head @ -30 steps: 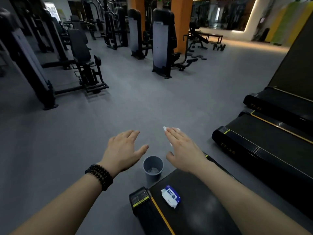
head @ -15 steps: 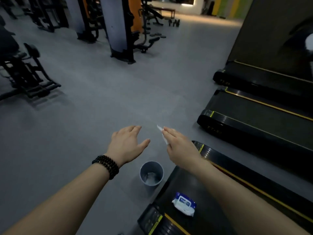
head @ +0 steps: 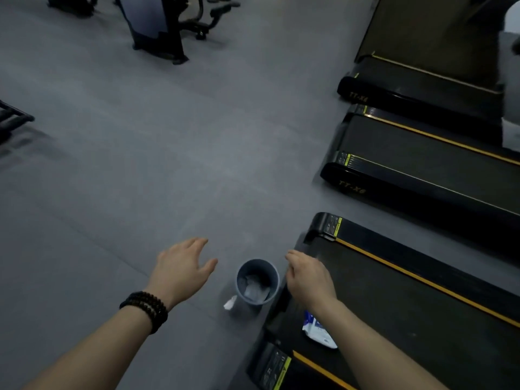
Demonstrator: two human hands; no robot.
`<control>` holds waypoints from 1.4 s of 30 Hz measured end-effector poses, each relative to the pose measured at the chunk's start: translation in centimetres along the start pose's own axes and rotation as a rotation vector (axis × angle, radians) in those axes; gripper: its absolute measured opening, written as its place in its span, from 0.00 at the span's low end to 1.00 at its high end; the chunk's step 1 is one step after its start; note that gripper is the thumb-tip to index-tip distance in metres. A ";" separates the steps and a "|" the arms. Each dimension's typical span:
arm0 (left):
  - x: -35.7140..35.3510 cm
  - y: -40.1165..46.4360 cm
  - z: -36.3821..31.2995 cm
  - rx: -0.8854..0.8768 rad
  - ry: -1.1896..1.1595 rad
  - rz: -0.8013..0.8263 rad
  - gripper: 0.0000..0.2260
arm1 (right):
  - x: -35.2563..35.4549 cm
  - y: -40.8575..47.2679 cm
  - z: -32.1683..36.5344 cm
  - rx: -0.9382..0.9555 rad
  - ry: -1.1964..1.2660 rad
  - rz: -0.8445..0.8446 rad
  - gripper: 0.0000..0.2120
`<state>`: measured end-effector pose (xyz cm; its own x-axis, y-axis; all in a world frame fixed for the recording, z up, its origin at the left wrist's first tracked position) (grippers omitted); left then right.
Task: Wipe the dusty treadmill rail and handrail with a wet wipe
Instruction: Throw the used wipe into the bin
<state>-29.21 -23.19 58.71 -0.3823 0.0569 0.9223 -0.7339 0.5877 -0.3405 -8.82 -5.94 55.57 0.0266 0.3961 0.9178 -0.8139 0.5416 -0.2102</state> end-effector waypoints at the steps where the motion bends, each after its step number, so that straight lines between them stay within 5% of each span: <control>1: 0.2 0.3 0.3 0.001 0.000 0.003 0.28 | 0.1 0.3 0.2 -0.005 -0.002 -0.001 0.14; 27: 2.5 0.0 -3.8 -0.046 0.032 -0.019 0.29 | 6.6 -0.6 -1.7 0.022 0.040 -0.149 0.16; 42: 1.3 -1.9 -4.8 -0.054 0.053 -0.014 0.29 | 5.1 -1.9 -1.5 0.059 0.009 -0.067 0.16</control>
<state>-25.61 -20.36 61.39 -0.3410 0.0900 0.9357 -0.7071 0.6314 -0.3184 -6.27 -3.84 60.16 0.0868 0.3675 0.9260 -0.8428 0.5226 -0.1284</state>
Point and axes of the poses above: each hand's wrist, its own y-axis towards the middle knuckle, its own x-axis out of the back of the hand, z = x × y, the point moved 2 cm from there along y, towards the middle knuckle, and after that the axes turned 12 degrees about x, right-handed, at the moved point
